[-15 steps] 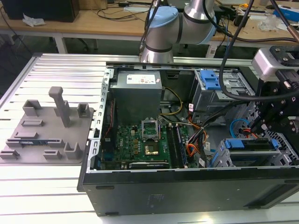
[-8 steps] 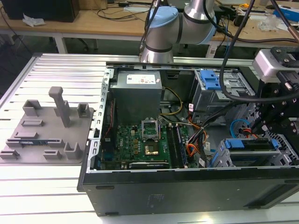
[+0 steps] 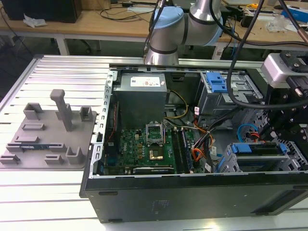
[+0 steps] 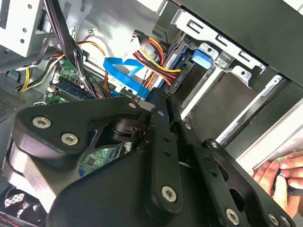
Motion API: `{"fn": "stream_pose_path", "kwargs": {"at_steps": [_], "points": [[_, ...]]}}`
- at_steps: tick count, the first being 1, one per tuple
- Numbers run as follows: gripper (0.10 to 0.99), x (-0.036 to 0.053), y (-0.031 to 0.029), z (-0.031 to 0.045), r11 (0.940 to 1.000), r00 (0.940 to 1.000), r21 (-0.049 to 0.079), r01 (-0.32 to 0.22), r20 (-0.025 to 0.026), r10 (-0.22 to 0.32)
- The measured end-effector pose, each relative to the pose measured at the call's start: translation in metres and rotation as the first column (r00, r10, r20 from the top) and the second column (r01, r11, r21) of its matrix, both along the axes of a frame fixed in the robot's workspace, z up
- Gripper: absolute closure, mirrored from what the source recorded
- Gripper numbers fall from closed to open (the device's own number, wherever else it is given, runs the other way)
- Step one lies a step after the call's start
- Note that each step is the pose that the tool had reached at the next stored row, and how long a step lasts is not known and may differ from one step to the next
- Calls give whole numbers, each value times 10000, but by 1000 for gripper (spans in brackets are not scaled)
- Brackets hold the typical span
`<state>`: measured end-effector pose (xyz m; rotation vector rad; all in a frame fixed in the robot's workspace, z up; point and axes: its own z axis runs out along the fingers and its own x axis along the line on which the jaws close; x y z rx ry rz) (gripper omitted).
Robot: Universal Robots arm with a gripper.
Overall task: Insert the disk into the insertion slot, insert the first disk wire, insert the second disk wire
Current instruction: 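Insert the second disk wire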
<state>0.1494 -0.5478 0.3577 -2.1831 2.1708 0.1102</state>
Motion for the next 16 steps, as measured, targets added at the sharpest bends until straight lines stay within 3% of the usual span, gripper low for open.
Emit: {"fn": "stream_pose_path", "kwargs": {"at_steps": [16], "points": [[925, 0, -25, -25, 10000, 10000, -3, 0, 0, 0]]}}
